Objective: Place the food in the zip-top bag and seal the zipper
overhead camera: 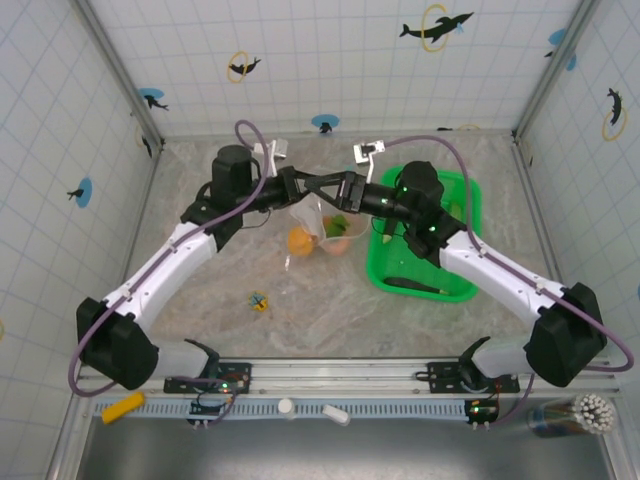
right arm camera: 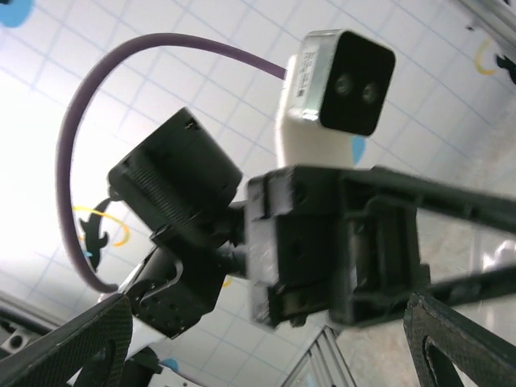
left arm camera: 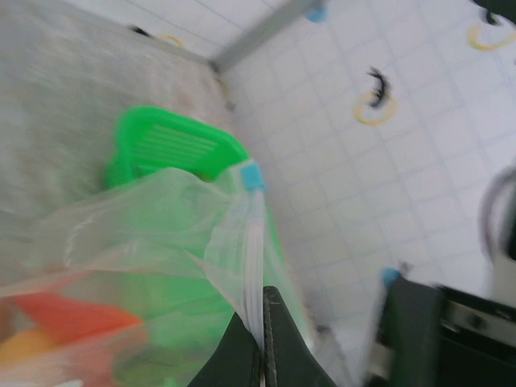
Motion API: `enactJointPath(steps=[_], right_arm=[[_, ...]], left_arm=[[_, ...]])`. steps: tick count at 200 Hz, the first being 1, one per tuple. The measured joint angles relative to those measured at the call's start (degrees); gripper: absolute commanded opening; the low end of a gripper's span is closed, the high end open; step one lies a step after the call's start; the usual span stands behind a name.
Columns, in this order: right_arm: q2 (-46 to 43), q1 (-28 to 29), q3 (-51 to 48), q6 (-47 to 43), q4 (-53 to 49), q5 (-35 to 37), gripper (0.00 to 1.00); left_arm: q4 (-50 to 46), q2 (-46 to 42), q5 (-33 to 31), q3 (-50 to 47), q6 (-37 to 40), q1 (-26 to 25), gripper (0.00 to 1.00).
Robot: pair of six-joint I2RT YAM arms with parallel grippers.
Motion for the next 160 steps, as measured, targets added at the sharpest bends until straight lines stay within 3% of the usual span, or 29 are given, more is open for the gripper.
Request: enactJointPath(steps=[25,65,116,160], right_arm=[[-2.3,-1.4,1.0,-0.6,0.3,-1.4,0.89],[-11.5,-7.6,1.5,-8.9,-12.9,0.9,0.87],[-15.3,-9.2,2.8,-24.3,-41.4,22.0,0.91],[-14.0,-12.8,-9.1,-29.3,-50.7,34.1,0.75]], left_arm=[[-9.5,-1.0,-11.4,8.4,6.8,1.6,0.0],[-16.4,-1.9,-18.8,16.7,14.8,5.2,0.0],[-16.8,2.4,-13.5,15.1,17.1,4.8,0.0],[-8.6,3.5,-6.9,-1.2,13.8,-1.9,0.0]])
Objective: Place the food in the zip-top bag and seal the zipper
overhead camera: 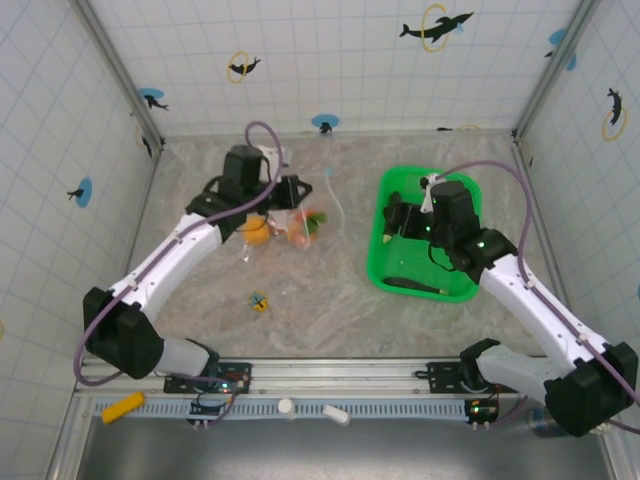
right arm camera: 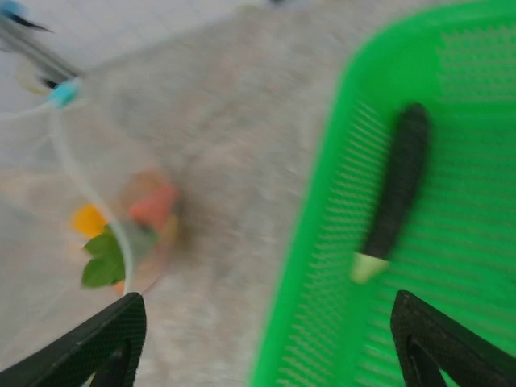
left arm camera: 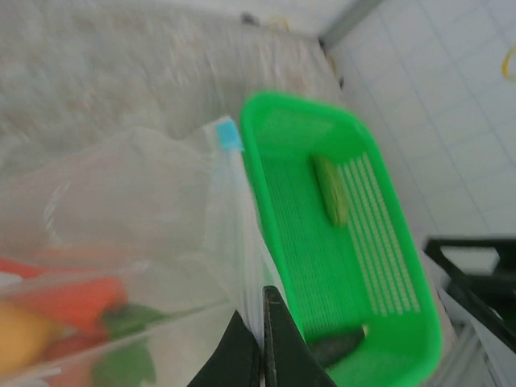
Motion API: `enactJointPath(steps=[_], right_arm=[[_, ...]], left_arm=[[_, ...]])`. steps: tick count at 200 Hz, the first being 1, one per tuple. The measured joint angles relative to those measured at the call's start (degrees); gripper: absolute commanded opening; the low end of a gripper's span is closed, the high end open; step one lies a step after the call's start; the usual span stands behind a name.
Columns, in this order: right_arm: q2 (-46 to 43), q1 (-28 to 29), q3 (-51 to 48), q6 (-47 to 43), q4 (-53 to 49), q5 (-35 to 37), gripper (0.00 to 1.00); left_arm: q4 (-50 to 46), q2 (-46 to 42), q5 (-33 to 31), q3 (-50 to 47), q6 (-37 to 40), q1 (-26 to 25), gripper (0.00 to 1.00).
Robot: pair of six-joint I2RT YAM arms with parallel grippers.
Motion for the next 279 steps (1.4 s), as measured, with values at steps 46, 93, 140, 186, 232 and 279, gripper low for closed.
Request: enactJointPath(steps=[46,93,140,186,232,279], right_arm=[[16.4,-8.2,-1.6,0.4,0.3,0.1,0.69],[35.5,-10.4,11.8,-1.0,0.7,-2.1,0.66],[47.1,-13.8,21.8,-3.3,2.0,-8.2,0.6],[54.3,-14.8,28.9,-4.3,2.2,-13.7,0.46],[55.2,-15.7,29.2,-3.4,3.1,-17.1,0.28],[49.7,-16.9,21.9,-2.7,7.2,-18.0,0.26]], left_arm=[[8.6,-0.2,5.4,-8.8,-6.0,-2.0,0.0],[12.5,-2.1,6.5,-8.8,-7.8,-2.0,0.0],[13.2,-2.1,7.5,-8.8,-7.9,-2.0,0.0],[13.2,-2.1,8.4,-8.8,-7.8,-2.0,0.0],[13.0,-2.1,8.8,-8.3,-7.8,-1.8,0.0],[13.3,-2.1,9.0,-7.5,-10.0,-1.7,0.0]])
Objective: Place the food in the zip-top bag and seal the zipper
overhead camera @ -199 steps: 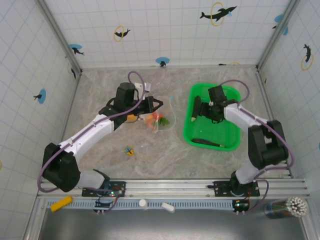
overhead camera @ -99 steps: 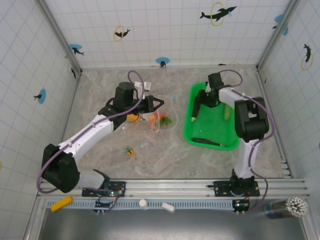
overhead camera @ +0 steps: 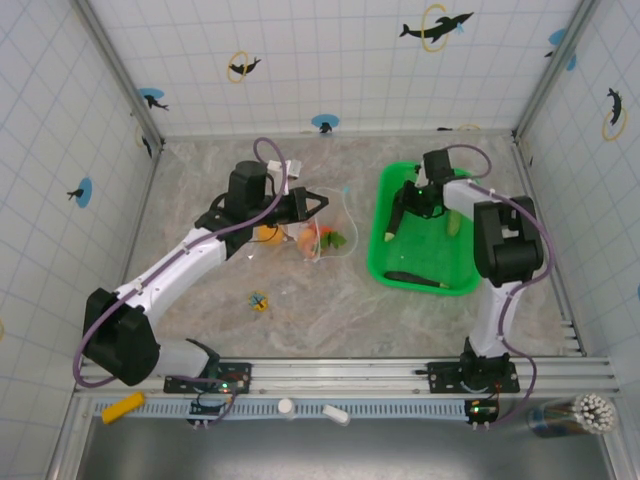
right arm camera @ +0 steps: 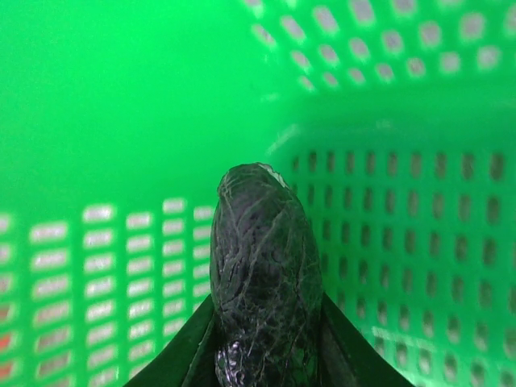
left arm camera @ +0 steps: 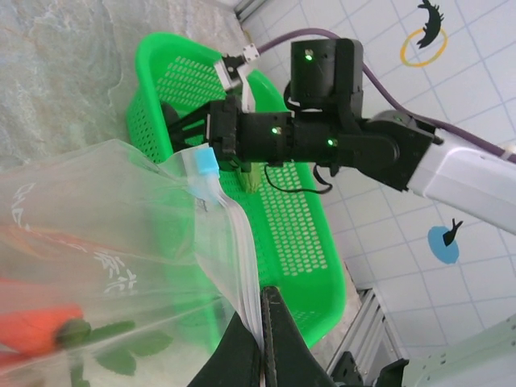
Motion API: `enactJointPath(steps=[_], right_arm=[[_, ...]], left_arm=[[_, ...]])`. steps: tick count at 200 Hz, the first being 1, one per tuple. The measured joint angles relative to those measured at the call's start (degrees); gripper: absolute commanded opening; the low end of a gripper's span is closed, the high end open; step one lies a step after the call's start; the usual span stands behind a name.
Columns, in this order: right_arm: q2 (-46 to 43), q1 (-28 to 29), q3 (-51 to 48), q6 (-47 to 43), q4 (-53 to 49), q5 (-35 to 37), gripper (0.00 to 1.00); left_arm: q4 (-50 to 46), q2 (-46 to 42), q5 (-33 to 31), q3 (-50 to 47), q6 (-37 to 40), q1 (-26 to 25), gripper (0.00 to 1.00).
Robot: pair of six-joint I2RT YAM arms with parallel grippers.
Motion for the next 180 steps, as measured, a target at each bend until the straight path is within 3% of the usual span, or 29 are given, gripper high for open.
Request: enactJointPath(steps=[43,88,134,180], right_arm=[[-13.6,-0.4,-7.5,-0.2,2.4,2.4,0.26],[-36.5,3.1,-15.9,-0.3,8.7,8.8,0.28],[-53.8,20.3,-16.4,-5.7,22.0,19.2,0.26],[-52.2,38.4,-12.8,-18.1,29.8,29.4,0.26]], left_arm=[[0.9,-0.8,-0.2,0.0,-5.3,0.2,0.0],[5.7,-4.5,-0.4,-0.3,-14.7,0.5,0.0],[9.8,-5.1,-0.4,-0.8,-22.3,0.5,0.0],[14.9,-5.1,-0.4,-5.1,-27.7,0.5,0.0]])
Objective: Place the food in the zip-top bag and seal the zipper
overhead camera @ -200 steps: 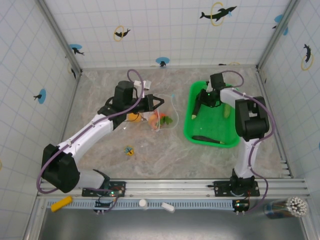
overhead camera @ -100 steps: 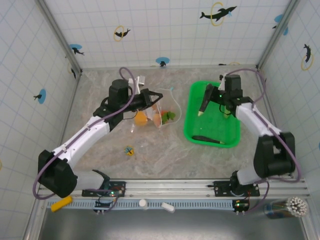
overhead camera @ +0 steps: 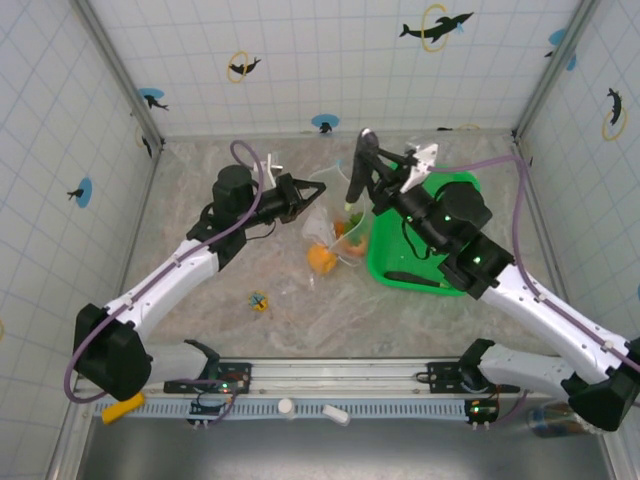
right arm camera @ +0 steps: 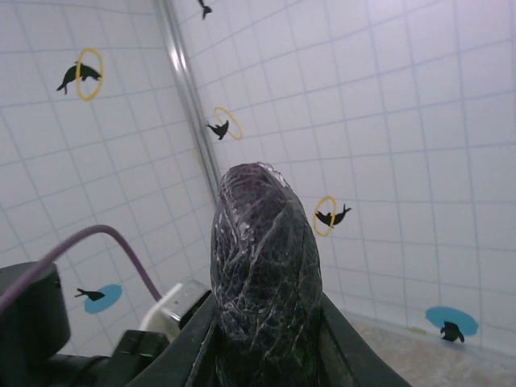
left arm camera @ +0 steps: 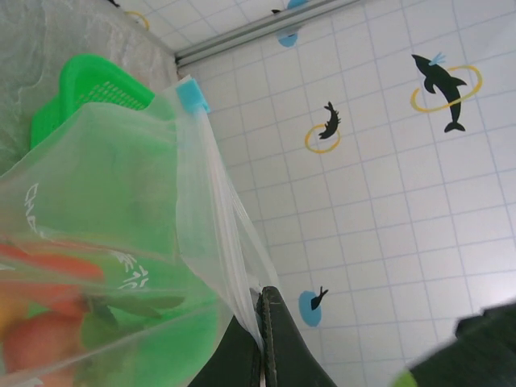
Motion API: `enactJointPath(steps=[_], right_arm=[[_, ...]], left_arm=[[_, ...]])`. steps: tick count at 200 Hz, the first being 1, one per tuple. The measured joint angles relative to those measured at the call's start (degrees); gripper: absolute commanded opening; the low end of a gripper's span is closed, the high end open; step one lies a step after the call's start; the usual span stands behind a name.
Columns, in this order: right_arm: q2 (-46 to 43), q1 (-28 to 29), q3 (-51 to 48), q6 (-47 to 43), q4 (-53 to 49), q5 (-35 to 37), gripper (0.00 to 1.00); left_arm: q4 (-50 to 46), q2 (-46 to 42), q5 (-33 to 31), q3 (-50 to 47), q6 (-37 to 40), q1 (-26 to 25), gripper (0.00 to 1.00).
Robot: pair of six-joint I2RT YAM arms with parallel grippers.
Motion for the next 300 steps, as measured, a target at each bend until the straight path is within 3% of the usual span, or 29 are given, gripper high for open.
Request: enactJointPath(steps=[53,103,158,170,188,197,255,283,300], right_arm=[[5.7,11.9,-2.9,-18.1,9.2,12.4,0.26],[7.0,12.2,-8.6,-26.4,18.8,19.3,0.27],[8.0,12.2,-12.3,-27.1,25.7,22.2,0.33],[8.3,12.2,-13.4,-26.2,26.2,22.9,0.4],[8.3,11.9,-15.1,-24.2,26.6,23.1,0.75],[8.3,11.5,-15.4,-22.7,26.1,23.3,0.81],[6.6,7.5,-15.4,-14.8,23.1,22.5,0.77],[4.2,4.9,-15.4,-11.6,19.7,18.5,0.76],[3.7,3.0,-13.8,-9.1,14.4,15.0,0.69]], left_arm=[[2.0,0.0,0.0,-0.3,-2.8,0.0,0.0],[2.2,0.0,0.0,-0.3,-3.8,0.0,0.0],[2.8,0.0,0.2,0.4,-5.6,0.0,0.0],[3.0,0.1,0.2,1.0,-5.8,0.0,0.0],[3.3,0.4,0.2,2.0,-6.1,0.0,0.0],[3.4,0.4,0.2,2.4,-6.1,0.0,0.0],[3.8,0.7,0.2,2.6,-6.8,0.1,0.0],[3.8,0.7,0.2,2.6,-6.9,0.3,0.0],[3.3,0.7,0.2,2.6,-6.1,0.3,0.0]])
